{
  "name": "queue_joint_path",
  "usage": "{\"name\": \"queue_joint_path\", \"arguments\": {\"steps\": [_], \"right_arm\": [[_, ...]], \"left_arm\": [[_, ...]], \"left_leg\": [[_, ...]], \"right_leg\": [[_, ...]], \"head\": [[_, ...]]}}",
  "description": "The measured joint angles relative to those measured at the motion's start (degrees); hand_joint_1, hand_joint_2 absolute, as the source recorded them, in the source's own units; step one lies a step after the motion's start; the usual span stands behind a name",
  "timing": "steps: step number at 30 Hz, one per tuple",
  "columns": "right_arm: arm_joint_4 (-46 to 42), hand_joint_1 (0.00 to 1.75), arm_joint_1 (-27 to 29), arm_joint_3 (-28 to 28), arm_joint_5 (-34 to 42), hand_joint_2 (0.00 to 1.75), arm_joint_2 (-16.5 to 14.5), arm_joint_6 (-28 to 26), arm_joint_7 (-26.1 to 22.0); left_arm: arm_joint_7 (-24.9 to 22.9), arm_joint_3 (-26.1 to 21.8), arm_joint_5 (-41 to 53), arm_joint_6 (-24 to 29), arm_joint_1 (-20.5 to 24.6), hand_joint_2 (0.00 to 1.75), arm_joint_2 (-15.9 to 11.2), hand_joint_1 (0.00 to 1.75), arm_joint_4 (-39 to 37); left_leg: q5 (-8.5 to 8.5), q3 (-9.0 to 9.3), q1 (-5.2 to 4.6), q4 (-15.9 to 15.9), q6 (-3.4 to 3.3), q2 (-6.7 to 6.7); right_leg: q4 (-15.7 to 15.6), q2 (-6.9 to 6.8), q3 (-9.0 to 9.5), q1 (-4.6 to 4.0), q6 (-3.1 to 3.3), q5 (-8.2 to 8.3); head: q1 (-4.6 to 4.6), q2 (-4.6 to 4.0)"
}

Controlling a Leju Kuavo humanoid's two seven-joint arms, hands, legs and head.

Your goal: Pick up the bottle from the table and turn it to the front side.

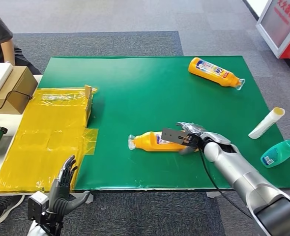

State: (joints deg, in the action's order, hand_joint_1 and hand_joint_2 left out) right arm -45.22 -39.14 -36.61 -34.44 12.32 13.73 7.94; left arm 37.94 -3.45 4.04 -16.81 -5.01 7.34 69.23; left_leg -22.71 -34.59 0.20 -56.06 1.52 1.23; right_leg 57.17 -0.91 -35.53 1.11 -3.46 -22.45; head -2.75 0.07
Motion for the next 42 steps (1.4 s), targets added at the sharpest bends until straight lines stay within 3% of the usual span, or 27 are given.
{"name": "queue_joint_path", "arguments": {"steps": [15, 19, 23, 30, 37, 42], "right_arm": [[1.3, 1.75, -0.6, -0.6, 0.7, 1.75, -0.1, -1.6, -1.9], [-14.8, 1.75, 8.6, 3.5, 6.7, 1.75, 0.3, -7.3, -5.5], [-24.7, 1.75, 16.5, 7.2, 11.3, 1.75, -0.2, -10.0, -11.6], [-30.9, 1.75, 26.2, 8.8, 14.4, 1.75, -5.1, -10.7, -18.2], [-29.4, 1.75, 28.2, 7.2, 9.6, 1.75, -10.0, -14.9, -20.8], [-26.3, 1.75, 27.8, 4.6, 6.4, 1.75, -12.5, -15.6, -21.4]], "left_arm": [[0.0, 0.0, -0.3, 0.0, 0.0, 1.75, -0.2, 0.0, -0.6], [-0.2, -1.0, -2.7, -2.5, -1.2, 1.75, -0.1, 0.0, 0.6], [-2.6, -1.5, -7.6, -6.8, -1.1, 1.75, 0.1, 0.0, 1.1], [-9.3, 0.4, -15.1, -13.1, 4.6, 1.75, -0.5, 0.0, 0.2], [-13.8, 5.6, -19.5, -16.8, 9.8, 1.75, -2.0, 0.0, -0.1], [-16.5, 10.7, -22.8, -21.3, 13.2, 1.75, -4.4, 0.0, -0.2]], "left_leg": [[0.02, 0.0, 0.0, 0.0, -0.02, 0.0], [0.0, -0.03, 0.01, 0.0, 0.02, -0.01], [-0.03, -0.09, 0.03, 0.0, 0.01, -0.13], [-0.03, -0.09, 0.02, 0.0, 0.04, -0.13], [0.1, -0.09, 0.03, 0.0, 0.1, -0.13], [0.12, -0.09, 0.03, 0.0, 0.11, -0.13]], "right_leg": [[0.0, -0.01, 0.01, 0.0, -0.01, 0.02], [0.0, -0.04, -0.07, -0.02, 0.02, -0.06], [0.0, -0.22, -0.04, -0.03, 0.02, -0.15], [0.0, -0.2, -0.06, -0.04, 0.04, -0.12], [0.0, -0.19, -0.08, -0.04, 0.06, -0.01], [0.0, -0.19, -0.08, -0.04, 0.08, 0.01]], "head": [[0.02, 0.0], [0.02, 0.0], [-0.01, 0.0], [0.01, 0.0], [0.0, 0.0], [0.01, 0.0]]}}
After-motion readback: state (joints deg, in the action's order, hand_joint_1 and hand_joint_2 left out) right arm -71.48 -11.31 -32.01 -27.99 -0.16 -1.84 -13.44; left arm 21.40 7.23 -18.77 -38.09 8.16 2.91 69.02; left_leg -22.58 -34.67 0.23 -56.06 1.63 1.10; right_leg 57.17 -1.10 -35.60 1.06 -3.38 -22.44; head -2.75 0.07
